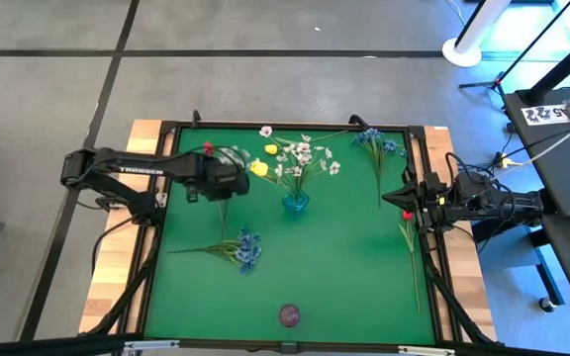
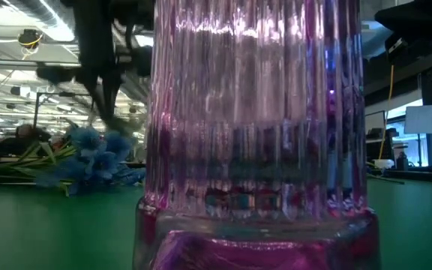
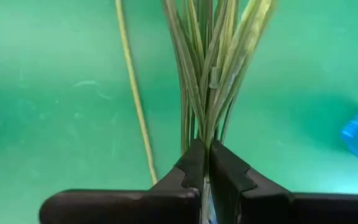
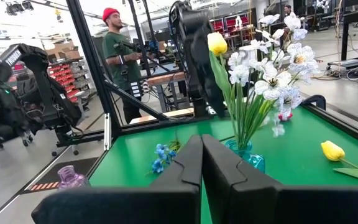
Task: Sort flowers into vase by color
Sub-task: Put the white flowers into the blue vase
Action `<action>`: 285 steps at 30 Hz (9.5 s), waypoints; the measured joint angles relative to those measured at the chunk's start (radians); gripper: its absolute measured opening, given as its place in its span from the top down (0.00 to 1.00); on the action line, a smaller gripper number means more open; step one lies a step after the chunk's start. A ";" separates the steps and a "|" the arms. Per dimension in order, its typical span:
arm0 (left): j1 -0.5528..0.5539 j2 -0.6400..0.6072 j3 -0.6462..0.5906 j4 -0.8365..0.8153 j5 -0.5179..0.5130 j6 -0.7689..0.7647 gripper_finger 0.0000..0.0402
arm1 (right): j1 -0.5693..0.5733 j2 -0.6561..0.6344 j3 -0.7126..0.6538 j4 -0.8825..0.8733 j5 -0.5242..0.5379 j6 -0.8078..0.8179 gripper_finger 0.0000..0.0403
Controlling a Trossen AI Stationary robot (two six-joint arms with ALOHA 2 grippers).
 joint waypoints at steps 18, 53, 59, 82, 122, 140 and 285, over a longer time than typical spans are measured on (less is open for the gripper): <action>-0.163 -0.001 0.265 0.059 -0.306 -0.032 0.99 | 0.000 0.000 0.000 0.000 0.000 0.000 0.98; -0.595 -0.071 0.115 1.482 -0.715 1.522 0.99 | 0.000 0.000 0.000 -0.023 0.001 0.000 0.98; -0.543 -0.066 0.115 1.498 -0.503 1.758 0.99 | 0.000 0.000 0.000 -0.023 0.001 0.000 0.98; -0.369 0.121 0.115 1.589 -0.385 1.871 0.99 | 0.000 0.000 0.000 -0.020 0.134 -0.152 0.98; -0.246 0.374 -0.182 2.148 -0.515 1.748 0.99 | 0.000 0.001 0.000 -0.012 0.050 0.332 0.98; -0.303 0.353 -0.187 2.013 -0.503 1.577 0.63 | 0.000 0.001 0.000 -0.021 0.129 0.453 0.95; 0.044 0.227 0.506 0.481 -0.143 1.435 0.90 | 0.000 0.002 0.000 -0.384 0.284 0.554 0.47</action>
